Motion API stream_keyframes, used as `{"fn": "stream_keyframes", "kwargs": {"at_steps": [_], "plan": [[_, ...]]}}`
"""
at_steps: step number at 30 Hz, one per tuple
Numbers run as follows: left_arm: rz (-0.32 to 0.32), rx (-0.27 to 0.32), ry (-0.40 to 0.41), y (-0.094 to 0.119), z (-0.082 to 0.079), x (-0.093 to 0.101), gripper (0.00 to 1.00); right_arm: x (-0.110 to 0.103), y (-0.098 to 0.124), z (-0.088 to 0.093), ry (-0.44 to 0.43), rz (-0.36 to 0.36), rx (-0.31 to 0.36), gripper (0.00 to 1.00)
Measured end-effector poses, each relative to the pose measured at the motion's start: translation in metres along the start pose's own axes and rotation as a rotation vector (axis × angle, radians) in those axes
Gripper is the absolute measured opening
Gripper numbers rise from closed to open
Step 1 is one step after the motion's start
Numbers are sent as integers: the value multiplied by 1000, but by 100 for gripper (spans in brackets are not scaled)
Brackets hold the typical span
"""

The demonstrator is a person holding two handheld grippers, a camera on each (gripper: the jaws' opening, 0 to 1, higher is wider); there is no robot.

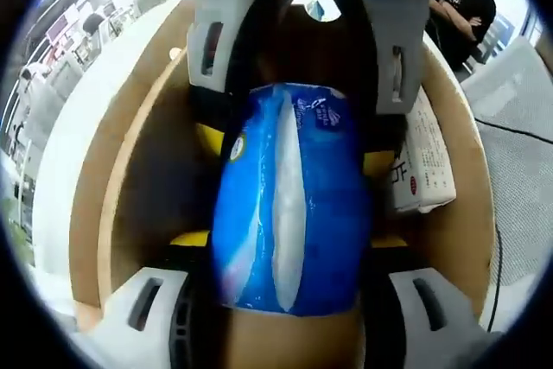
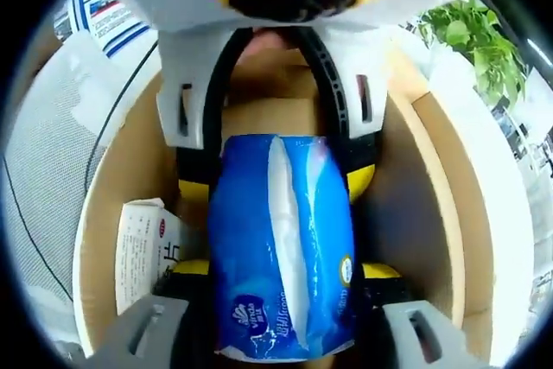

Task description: Operate the shoe box by opening the lid, removing the specified soft item, and placing it in the target area until the item is outside and the box remains undamaged.

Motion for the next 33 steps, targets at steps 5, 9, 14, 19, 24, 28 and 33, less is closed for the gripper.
{"fn": "stream_keyframes", "kwargs": {"at_steps": [5, 9, 14, 19, 24, 28, 33], "plan": [[-20, 55, 25, 1, -1, 0, 56, -2, 3, -2, 5, 9, 18, 52], [-34, 59, 8, 3, -3, 0, 50, -4, 7, -4, 12, 21, 31, 46], [-46, 66, 4, 6, -3, 5, 47, -12, 11, -8, 30, 26, 39, 43], [-70, 70, -6, 15, -6, 7, 46, -12, 18, -15, 48, 46, 53, 42], [-84, 78, -13, 28, -13, 6, 46, -10, 29, -23, 59, 64, 64, 43], [-91, 82, -23, 34, -19, 8, 46, -11, 36, -25, 63, 74, 67, 43], [-96, 82, -33, 41, -24, 10, 46, -12, 45, -27, 62, 85, 73, 43]]}}
Point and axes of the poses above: the point that each gripper's makers call its tool centre point, and the gripper's own axes: y roughly backward along the fingers, x roughly to its right, z roughly out of its underside, the point moved 2 cm from there along y, roughly backward along the fingers
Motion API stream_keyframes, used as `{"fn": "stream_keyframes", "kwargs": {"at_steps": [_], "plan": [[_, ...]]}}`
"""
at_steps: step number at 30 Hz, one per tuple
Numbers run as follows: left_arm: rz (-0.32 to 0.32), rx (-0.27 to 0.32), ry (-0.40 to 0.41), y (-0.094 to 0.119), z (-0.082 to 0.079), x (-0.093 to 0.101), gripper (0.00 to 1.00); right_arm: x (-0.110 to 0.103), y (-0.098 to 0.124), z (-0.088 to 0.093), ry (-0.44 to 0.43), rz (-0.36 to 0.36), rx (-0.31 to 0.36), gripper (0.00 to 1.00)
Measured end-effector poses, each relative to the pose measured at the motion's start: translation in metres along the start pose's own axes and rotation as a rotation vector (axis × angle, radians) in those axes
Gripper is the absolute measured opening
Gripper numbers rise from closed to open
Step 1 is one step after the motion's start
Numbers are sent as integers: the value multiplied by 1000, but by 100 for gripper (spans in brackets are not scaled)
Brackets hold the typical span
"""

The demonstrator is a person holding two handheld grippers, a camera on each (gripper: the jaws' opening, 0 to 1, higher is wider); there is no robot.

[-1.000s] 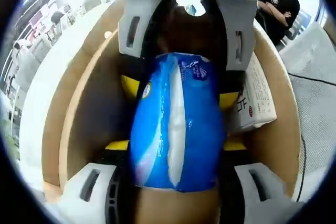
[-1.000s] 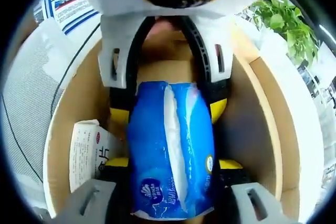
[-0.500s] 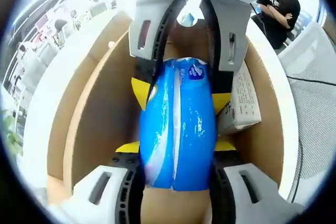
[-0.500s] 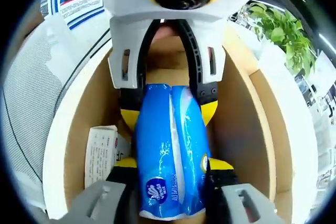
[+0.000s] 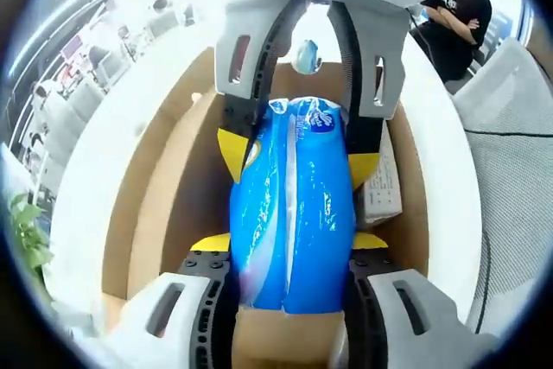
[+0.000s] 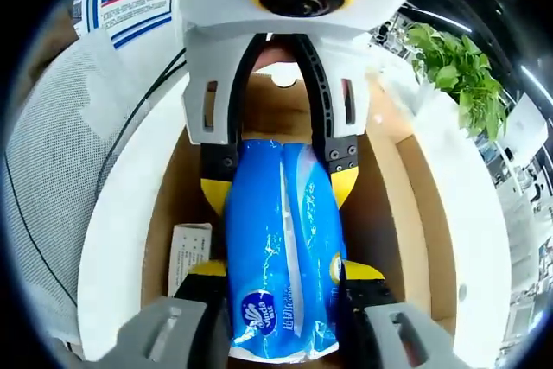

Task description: Operate the shoe box by opening the lid, removing the specified soft item, and placing it in the target area until the item is outside and the box remains undamaged.

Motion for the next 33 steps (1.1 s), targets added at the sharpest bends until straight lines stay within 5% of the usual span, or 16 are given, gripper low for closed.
{"fn": "stream_keyframes", "kwargs": {"at_steps": [18, 33], "plan": [[-25, -10, -69, 31, -32, -5, 46, 6, 40, -13, -6, 68, 28, 43], [-15, 9, -125, 34, -71, 3, 46, 1, 79, 1, -37, 116, 10, 43]]}}
Point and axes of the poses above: the point that each gripper's makers call its tool centre point, and the gripper's own axes: y roughly backward along the fingers, x roughly to its right, z roughly out of its underside, the point moved 2 cm from there along y, roughly backward along the fingers
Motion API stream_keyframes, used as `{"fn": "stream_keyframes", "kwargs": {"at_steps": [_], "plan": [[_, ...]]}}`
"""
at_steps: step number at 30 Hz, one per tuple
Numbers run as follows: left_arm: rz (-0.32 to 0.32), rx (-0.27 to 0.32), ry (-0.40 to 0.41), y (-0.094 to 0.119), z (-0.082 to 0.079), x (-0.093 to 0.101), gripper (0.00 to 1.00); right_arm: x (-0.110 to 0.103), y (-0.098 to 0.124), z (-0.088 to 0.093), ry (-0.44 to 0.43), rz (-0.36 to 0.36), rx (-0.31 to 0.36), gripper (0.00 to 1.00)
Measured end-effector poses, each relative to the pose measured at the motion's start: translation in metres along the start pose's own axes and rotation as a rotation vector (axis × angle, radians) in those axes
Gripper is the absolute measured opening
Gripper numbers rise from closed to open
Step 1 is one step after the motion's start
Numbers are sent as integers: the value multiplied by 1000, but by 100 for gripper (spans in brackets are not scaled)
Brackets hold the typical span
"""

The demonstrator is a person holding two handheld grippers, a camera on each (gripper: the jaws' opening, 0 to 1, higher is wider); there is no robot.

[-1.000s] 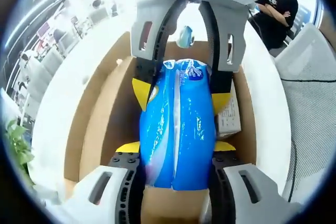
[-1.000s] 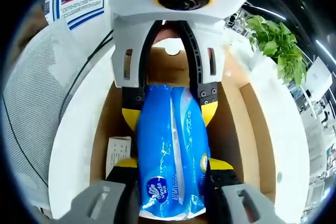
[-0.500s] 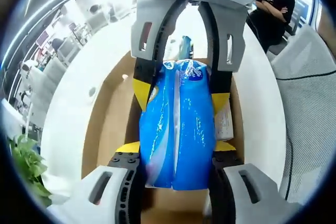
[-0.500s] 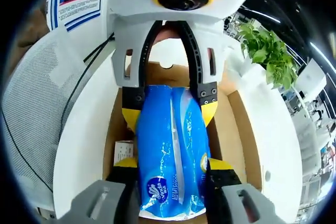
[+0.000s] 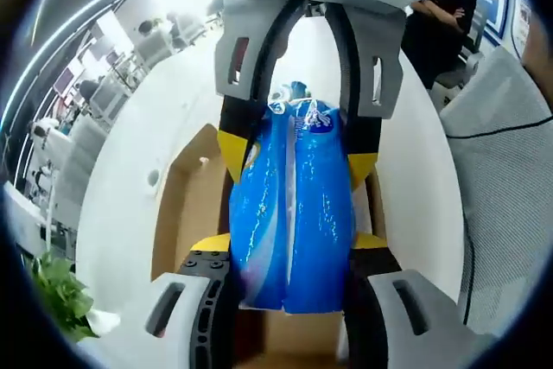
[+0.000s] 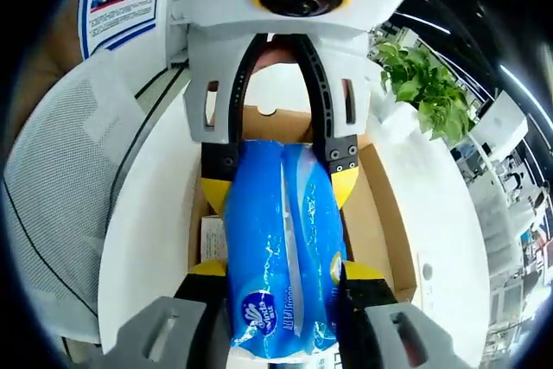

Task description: Operate the shoe box by opening the lid, removing the specified soft item, and placing it in the target area until the item is outside and the box remains undamaged.

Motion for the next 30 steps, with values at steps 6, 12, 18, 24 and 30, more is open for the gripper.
{"fn": "stream_keyframes", "kwargs": {"at_steps": [6, 12, 18, 24, 30], "plan": [[21, 11, -21, -4, -16, 5, 46, -4, 15, 11, -23, 13, -7, 43], [37, 19, -56, -9, -35, 11, 46, -8, 30, 24, -50, 36, -15, 43], [59, 26, -101, -17, -55, 18, 46, -13, 45, 39, -90, 62, -19, 43], [80, 36, -138, -27, -74, 26, 46, -19, 59, 58, -125, 91, -30, 43], [98, 52, -157, -43, -93, 30, 46, -23, 74, 78, -150, 103, -50, 43]]}}
Point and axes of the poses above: the point that each gripper's makers call its tool centre point, and the gripper's own axes: y roughly backward along the fingers, x roughly to its right, z roughly out of its underside, the point moved 2 cm from there along y, roughly backward along the fingers
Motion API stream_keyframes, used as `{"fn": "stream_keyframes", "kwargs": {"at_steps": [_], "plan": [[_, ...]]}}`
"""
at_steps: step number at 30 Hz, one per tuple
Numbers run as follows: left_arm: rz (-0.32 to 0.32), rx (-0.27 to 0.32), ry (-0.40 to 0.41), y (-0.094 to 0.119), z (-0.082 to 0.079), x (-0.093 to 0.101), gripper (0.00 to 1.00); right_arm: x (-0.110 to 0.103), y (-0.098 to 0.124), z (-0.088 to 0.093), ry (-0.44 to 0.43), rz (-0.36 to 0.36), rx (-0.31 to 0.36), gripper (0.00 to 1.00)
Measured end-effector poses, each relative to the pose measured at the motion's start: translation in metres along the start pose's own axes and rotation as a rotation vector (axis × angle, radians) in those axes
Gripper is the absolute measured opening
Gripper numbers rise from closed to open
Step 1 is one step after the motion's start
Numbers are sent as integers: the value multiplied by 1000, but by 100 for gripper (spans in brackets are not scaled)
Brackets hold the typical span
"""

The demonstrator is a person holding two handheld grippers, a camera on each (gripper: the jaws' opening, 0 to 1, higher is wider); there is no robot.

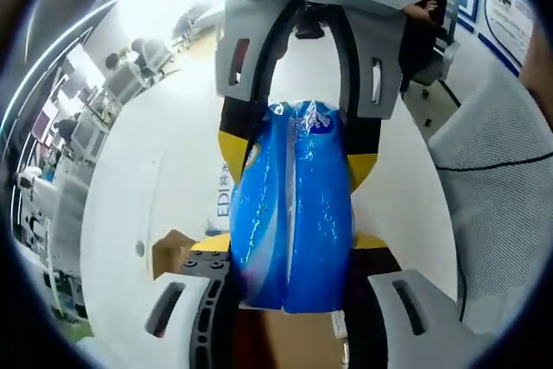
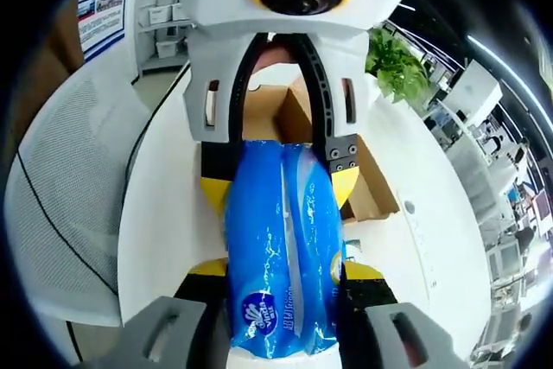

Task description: Operate the shoe box by opening the lid, removing the specified soft item, and placing it in the target area until the item is outside and the box remains undamaged.

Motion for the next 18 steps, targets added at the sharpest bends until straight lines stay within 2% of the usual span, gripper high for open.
{"fn": "stream_keyframes", "kwargs": {"at_steps": [6, 18], "plan": [[12, 22, -6, -21, -22, 3, 46, -1, 12, 27, -12, -1, -30, 43], [36, 51, -2, -53, -51, 4, 46, 4, 26, 69, -33, -16, -70, 43]]}}
Point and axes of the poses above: the point that each gripper's makers call its tool centre point, and the gripper's own axes: y roughly backward along the fingers, x roughly to its right, z roughly out of its underside, the point moved 2 cm from there along y, roughly backward along the fingers
